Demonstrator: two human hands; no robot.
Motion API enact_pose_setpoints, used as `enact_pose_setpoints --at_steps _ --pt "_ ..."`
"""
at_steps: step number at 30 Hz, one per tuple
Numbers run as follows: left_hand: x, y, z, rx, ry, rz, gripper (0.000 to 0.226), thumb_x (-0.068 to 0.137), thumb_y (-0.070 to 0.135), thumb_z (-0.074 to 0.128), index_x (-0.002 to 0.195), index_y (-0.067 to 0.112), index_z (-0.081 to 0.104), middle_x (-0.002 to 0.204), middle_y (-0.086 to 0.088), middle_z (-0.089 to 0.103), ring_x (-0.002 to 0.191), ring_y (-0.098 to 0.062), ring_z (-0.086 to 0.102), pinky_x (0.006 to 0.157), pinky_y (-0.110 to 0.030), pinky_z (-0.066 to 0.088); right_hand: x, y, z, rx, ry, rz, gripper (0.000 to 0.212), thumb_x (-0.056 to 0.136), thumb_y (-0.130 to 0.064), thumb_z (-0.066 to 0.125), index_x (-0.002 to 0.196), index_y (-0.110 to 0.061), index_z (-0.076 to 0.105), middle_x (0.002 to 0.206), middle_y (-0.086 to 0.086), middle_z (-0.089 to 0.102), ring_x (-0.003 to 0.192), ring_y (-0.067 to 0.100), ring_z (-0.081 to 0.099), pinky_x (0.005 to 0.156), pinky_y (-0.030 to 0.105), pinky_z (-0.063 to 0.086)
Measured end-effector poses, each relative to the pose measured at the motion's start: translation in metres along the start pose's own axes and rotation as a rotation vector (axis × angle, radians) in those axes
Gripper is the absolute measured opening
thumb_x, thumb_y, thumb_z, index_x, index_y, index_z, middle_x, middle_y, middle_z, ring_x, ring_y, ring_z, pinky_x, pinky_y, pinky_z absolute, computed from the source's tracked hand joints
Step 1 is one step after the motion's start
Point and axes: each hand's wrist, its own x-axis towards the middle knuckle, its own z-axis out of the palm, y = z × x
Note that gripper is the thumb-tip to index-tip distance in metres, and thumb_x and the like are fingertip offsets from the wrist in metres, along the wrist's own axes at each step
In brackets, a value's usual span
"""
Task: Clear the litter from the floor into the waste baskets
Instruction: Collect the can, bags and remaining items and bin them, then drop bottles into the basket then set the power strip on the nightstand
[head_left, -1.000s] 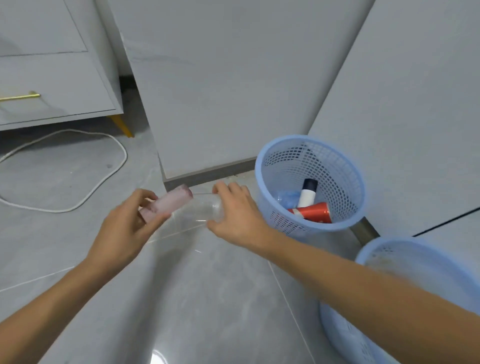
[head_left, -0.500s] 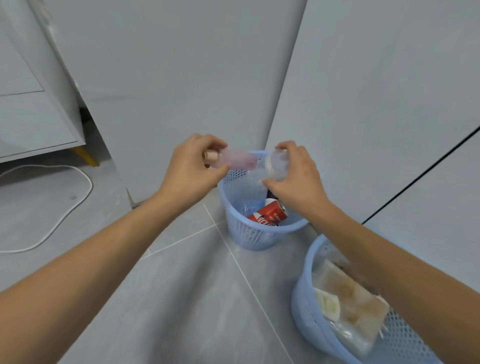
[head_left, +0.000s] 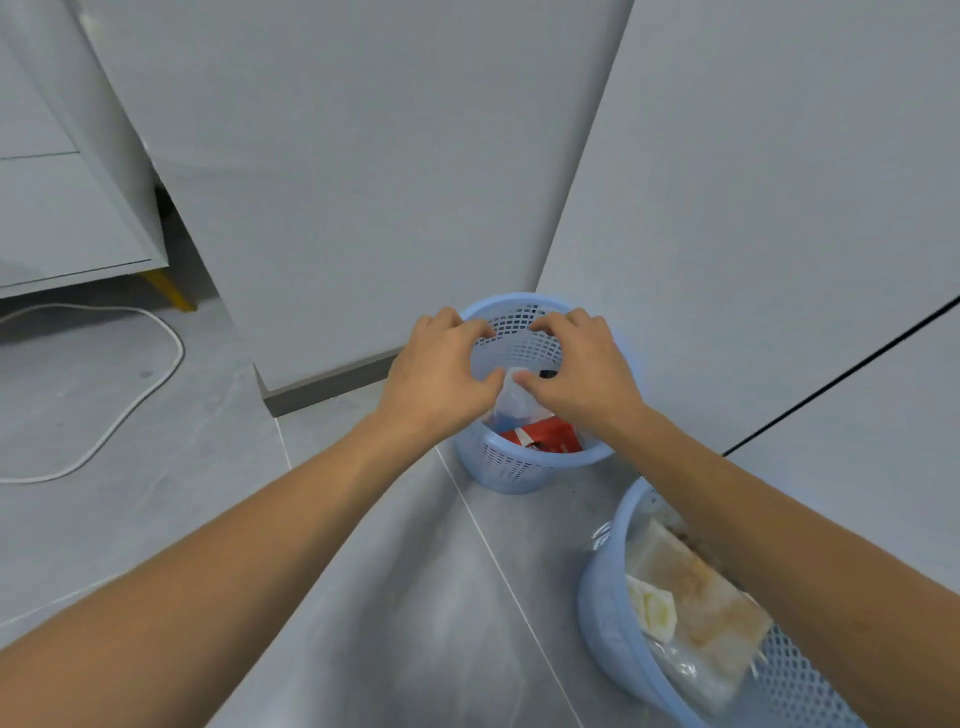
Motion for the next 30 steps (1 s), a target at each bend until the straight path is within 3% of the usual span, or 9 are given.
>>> enact_pose_setpoints --at_steps 5,9,14,19,26,30 --pt "-0.045 -0.006 -0.059 -0.008 0.042 -0.051 0.049 0.088 0.051 0.062 0.134 0.033 0.06 0.118 0.006 0.057 0.118 -0.019 0.051 0.092 -0.04 0.05 -0.024 -0.071 -0.013 0.093 -0.063 -0.064 0.059 0.08 -0.058 0.059 0.126 -0.021 0.061 0.12 0.002 0.06 0.115 0.026 0.053 0.098 0.042 0.046" --pt "-0.097 -0.01 -0.135 0.051 0.045 -0.153 0.05 0.089 0.048 0.062 0.136 0.032 0.058 0.121 0.005 0.058 0.118 -0.021 0.053 0.093 -0.04 0.049 -0.055 -0.139 -0.055 0.048 -0.141 -0.188 0.051 0.085 -0.044 0.071 0.128 -0.019 0.06 0.12 0.005 0.059 0.114 0.027 0.052 0.095 0.041 0.046" --pt "-0.168 0.0 -0.281 0.081 0.047 -0.324 0.053 0.089 0.046 0.062 0.138 0.029 0.055 0.128 0.001 0.058 0.124 -0.025 0.052 0.1 -0.046 0.048 -0.091 -0.259 -0.131 0.015 -0.271 -0.272 0.052 0.085 -0.046 0.067 0.131 -0.024 0.055 0.122 0.002 0.058 0.116 0.026 0.054 0.095 0.045 0.05" --pt "-0.244 0.007 -0.444 0.066 0.115 -0.481 0.052 0.089 0.044 0.065 0.138 0.031 0.054 0.127 0.003 0.058 0.125 -0.023 0.051 0.097 -0.044 0.049 -0.131 -0.417 -0.219 0.124 -0.413 -0.361 0.053 0.088 -0.041 0.068 0.134 -0.022 0.054 0.125 0.002 0.056 0.121 0.026 0.053 0.097 0.044 0.048" --pt "-0.337 0.03 -0.63 0.042 0.201 -0.623 0.054 0.086 0.04 0.071 0.138 0.033 0.054 0.119 0.01 0.057 0.12 -0.019 0.052 0.095 -0.038 0.048 -0.152 -0.586 -0.316 0.227 -0.424 -0.449 0.05 0.089 -0.045 0.063 0.135 -0.029 0.051 0.13 -0.009 0.052 0.125 0.015 0.05 0.1 0.036 0.048" --pt "-0.323 0.01 -0.694 0.051 0.278 -0.652 0.055 0.085 0.035 0.075 0.137 0.033 0.057 0.118 0.012 0.058 0.118 -0.017 0.054 0.092 -0.032 0.044 -0.114 -0.653 -0.329 0.285 -0.366 -0.518 0.05 0.089 -0.048 0.06 0.135 -0.034 0.048 0.129 -0.014 0.049 0.124 0.011 0.047 0.099 0.033 0.047"
